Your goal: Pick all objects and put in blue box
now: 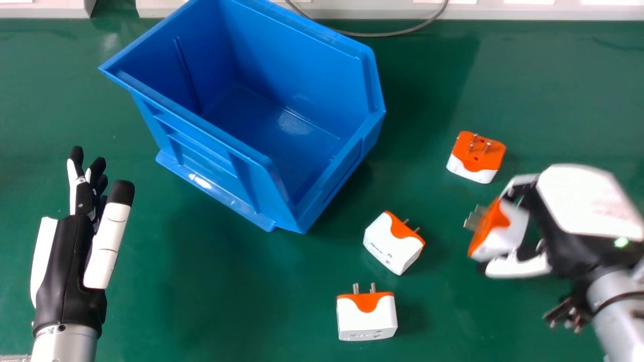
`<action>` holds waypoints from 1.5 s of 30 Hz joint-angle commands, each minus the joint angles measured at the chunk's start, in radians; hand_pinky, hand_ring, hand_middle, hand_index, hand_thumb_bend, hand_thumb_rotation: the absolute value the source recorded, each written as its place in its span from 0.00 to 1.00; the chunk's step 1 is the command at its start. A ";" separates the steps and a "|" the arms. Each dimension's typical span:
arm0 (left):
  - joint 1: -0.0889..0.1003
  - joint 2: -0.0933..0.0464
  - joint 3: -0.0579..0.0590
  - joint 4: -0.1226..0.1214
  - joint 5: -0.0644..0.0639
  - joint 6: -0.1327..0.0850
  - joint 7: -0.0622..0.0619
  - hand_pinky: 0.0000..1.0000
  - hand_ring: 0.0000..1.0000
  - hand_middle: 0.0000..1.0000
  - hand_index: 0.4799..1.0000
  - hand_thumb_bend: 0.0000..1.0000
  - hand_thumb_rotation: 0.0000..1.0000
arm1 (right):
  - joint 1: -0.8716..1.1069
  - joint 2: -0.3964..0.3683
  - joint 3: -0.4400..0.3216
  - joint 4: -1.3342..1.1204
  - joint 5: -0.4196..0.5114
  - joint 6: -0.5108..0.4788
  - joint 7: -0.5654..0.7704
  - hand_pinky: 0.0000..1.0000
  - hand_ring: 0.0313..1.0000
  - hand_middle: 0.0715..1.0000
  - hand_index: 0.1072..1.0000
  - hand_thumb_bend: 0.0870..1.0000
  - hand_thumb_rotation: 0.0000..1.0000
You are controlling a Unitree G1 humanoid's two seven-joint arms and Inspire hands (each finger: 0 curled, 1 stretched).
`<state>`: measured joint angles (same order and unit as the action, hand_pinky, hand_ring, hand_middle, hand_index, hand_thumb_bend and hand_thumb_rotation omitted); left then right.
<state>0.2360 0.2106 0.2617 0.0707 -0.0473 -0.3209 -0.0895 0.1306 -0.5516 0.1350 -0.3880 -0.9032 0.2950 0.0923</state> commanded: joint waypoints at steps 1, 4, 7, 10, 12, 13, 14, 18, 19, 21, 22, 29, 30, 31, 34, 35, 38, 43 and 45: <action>-0.001 0.001 0.004 -0.016 0.004 -0.004 0.009 1.00 1.00 1.00 1.00 0.85 0.94 | -0.038 0.014 -0.015 -0.062 0.009 -0.046 -0.024 0.02 0.04 0.06 0.06 0.35 0.18; -0.008 0.003 0.002 -0.012 0.006 0.000 0.012 1.00 1.00 1.00 1.00 0.85 0.95 | -0.096 0.041 0.002 -0.074 0.005 -0.089 -0.031 0.01 0.04 0.05 0.05 0.36 0.15; -0.008 0.002 0.001 -0.019 0.009 0.003 0.014 1.00 1.00 1.00 1.00 0.85 0.94 | -0.168 0.063 0.030 -0.067 -0.015 -0.128 -0.028 0.01 0.04 0.06 0.04 0.38 0.15; -0.014 0.003 0.000 -0.012 0.010 0.002 0.015 1.00 1.00 1.00 1.00 0.85 0.94 | -0.218 0.084 0.046 -0.047 -0.026 -0.150 -0.023 0.01 0.04 0.06 0.04 0.39 0.15; -0.018 0.003 0.000 -0.005 0.012 -0.001 0.016 1.00 1.00 1.00 1.00 0.85 0.94 | -0.277 0.114 0.073 -0.011 -0.024 -0.168 -0.025 0.02 0.04 0.06 0.04 0.39 0.15; -0.019 0.004 0.000 -0.002 0.012 -0.003 0.016 1.00 1.00 1.00 1.00 0.85 0.94 | -0.304 0.128 0.086 0.008 -0.022 -0.177 -0.028 0.02 0.04 0.06 0.05 0.39 0.15; -0.019 0.004 0.000 0.000 0.013 -0.004 0.017 1.00 1.00 1.00 1.00 0.85 0.94 | -0.331 0.143 0.101 0.031 -0.020 -0.184 -0.029 0.02 0.04 0.06 0.05 0.40 0.15; -0.021 0.004 -0.001 0.004 0.016 -0.007 0.019 1.00 1.00 1.00 1.00 0.85 0.94 | -0.413 0.187 0.138 0.122 -0.016 -0.201 -0.033 0.01 0.04 0.06 0.05 0.40 0.13; -0.022 0.004 -0.001 0.007 0.016 -0.009 0.020 1.00 1.00 1.00 1.00 0.85 0.94 | -0.446 0.202 0.150 0.163 -0.014 -0.204 -0.035 0.01 0.04 0.06 0.05 0.40 0.13; -0.022 0.004 -0.002 0.009 0.017 -0.010 0.021 1.00 1.00 1.00 1.00 0.85 0.94 | -0.492 0.219 0.164 0.223 -0.012 -0.210 -0.041 0.01 0.04 0.06 0.06 0.40 0.11; -0.021 0.004 -0.003 0.010 0.017 -0.011 0.021 1.00 1.00 1.00 1.00 0.84 0.94 | -0.517 0.227 0.172 0.256 -0.013 -0.213 -0.046 0.01 0.04 0.06 0.06 0.40 0.10; -0.013 0.003 -0.007 -0.003 0.012 -0.007 0.021 1.00 1.00 1.00 1.00 0.84 0.94 | -0.687 0.286 0.233 0.477 -0.028 -0.228 -0.104 0.03 0.05 0.09 0.12 0.38 0.10; -0.011 0.002 -0.007 -0.006 0.011 -0.006 0.021 1.00 1.00 1.00 1.00 0.84 0.94 | -0.717 0.299 0.245 0.522 -0.027 -0.234 -0.119 0.03 0.05 0.09 0.12 0.38 0.10; -0.008 0.002 -0.007 -0.007 0.010 -0.007 0.020 1.00 1.00 1.00 1.00 0.84 0.94 | -0.747 0.312 0.257 0.567 -0.027 -0.240 -0.134 0.03 0.05 0.09 0.12 0.38 0.10; -0.003 0.001 -0.008 -0.014 0.006 -0.007 0.019 1.00 1.00 1.00 1.00 0.84 0.94 | -0.822 0.337 0.289 0.683 -0.031 -0.254 -0.170 0.03 0.05 0.09 0.11 0.38 0.10; -0.001 0.000 -0.008 -0.017 0.006 -0.006 0.018 1.00 1.00 1.00 1.00 0.84 0.94 | -0.844 0.343 0.298 0.717 -0.032 -0.258 -0.180 0.02 0.05 0.09 0.16 0.37 0.11; 0.006 -0.002 -0.010 -0.029 0.005 -0.003 0.018 1.00 1.00 1.00 1.00 0.84 0.94 | -0.908 0.358 0.329 0.818 -0.034 -0.269 -0.215 0.02 0.04 0.08 0.26 0.37 0.10; 0.015 -0.004 -0.011 -0.041 0.001 0.002 0.015 1.00 1.00 1.00 1.00 0.84 0.94 | -1.012 0.392 0.376 0.973 -0.032 -0.277 -0.233 0.02 0.04 0.07 0.37 0.44 0.10; 0.016 -0.004 -0.011 -0.042 -0.001 0.003 0.013 1.00 1.00 1.00 1.00 0.83 0.94 | -1.046 0.403 0.394 1.023 -0.034 -0.276 -0.239 0.01 0.03 0.06 0.40 0.45 0.11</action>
<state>0.2449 0.2064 0.2497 0.0532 -0.0409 -0.3145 -0.0744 -0.8540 -0.1595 0.5246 0.6310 -0.9230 0.0275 -0.1220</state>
